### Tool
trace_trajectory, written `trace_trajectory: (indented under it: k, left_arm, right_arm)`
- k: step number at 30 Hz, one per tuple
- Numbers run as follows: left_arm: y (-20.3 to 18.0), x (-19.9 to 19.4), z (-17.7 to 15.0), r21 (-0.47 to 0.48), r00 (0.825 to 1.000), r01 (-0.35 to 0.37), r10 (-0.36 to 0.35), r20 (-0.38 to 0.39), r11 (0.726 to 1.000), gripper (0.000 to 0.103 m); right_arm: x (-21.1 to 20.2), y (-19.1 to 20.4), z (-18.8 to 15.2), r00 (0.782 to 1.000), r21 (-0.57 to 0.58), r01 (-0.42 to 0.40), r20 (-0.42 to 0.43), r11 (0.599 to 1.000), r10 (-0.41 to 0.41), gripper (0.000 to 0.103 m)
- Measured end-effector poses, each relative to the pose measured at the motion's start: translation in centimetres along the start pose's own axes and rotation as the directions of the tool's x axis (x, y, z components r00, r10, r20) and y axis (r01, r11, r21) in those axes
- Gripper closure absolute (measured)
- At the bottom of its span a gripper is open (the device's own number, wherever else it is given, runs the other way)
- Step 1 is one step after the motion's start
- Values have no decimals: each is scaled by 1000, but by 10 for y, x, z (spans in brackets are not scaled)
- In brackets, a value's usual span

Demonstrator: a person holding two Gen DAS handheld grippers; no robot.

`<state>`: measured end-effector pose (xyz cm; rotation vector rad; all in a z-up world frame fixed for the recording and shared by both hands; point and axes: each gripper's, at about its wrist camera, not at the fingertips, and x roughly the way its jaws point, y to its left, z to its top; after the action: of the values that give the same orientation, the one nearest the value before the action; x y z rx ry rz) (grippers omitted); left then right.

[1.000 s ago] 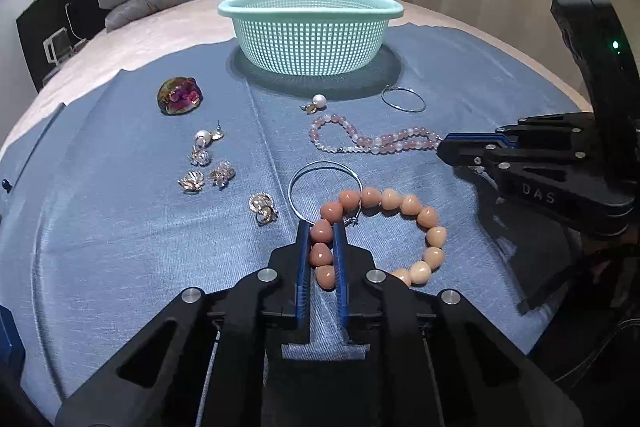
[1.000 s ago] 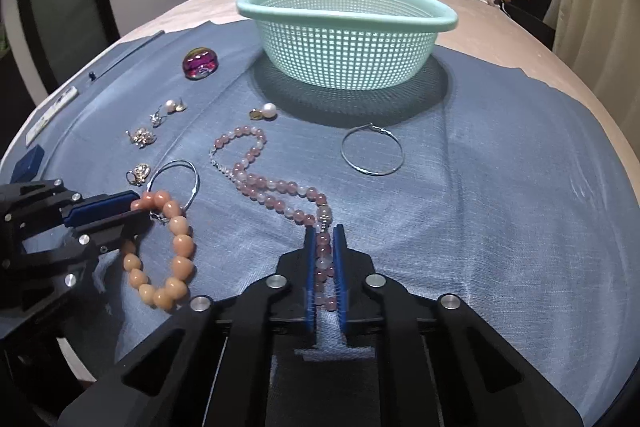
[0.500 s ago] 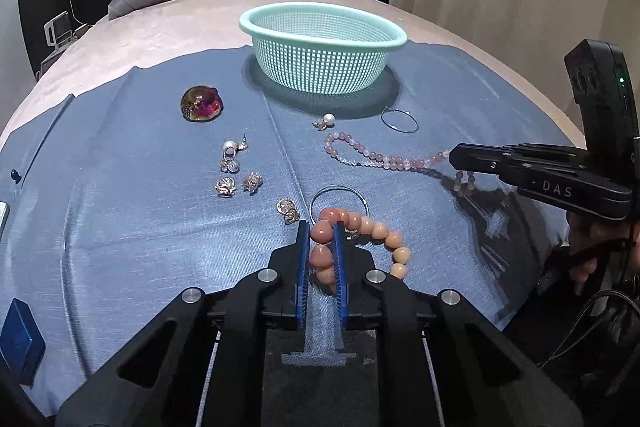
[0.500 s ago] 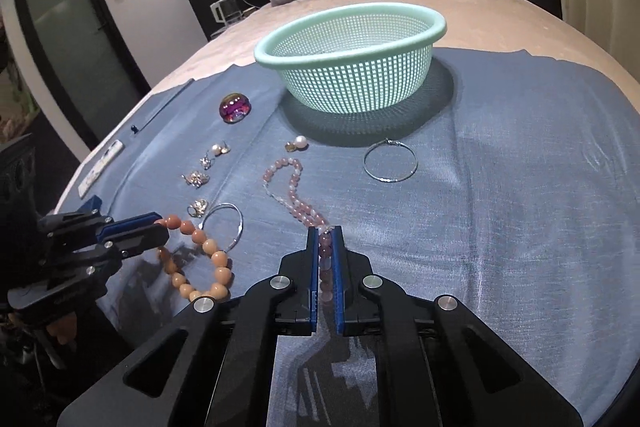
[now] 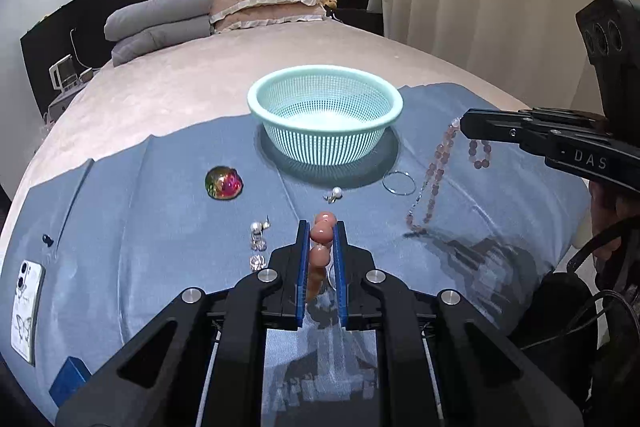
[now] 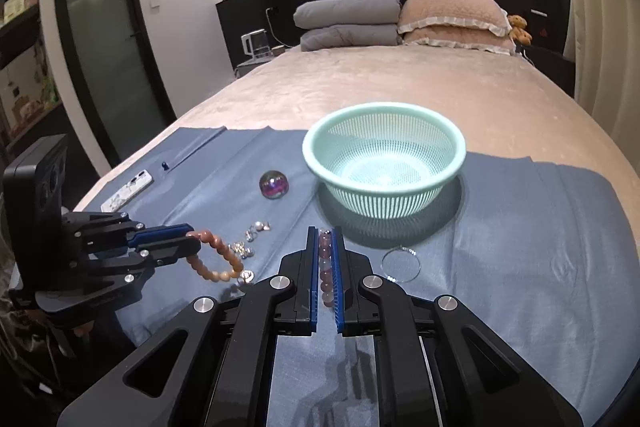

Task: Organize jewelry
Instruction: 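Carry both into the green basket and open both tools to release them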

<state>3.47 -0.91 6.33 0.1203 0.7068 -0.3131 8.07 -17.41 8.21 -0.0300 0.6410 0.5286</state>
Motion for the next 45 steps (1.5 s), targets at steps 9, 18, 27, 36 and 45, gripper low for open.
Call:
trace_trajectory:
  k: [9,18,27,36,45]
  left_arm:
    - [1,-2,66,29,996,-10,7,88,1000,91]
    - [10,25,122,48,994,16,-21,103,999,91]
    - [22,88,142,56,998,42,-45,53,998,91]
    - [22,163,133,39,996,71,-69,-60,997,91]
    - [19,184,120,50,991,85,-79,-111,995,91]
  right_arm:
    - [-17,-2,57,994,-50,29,107,998,-23,97]
    - [4,-20,100,989,-71,58,140,996,-47,97]
    - [67,-48,107,997,-61,36,75,997,-31,97]
    - [148,-77,85,998,-22,11,-64,1000,-12,97]
    - [177,-92,59,988,4,24,-150,1000,-23,97]
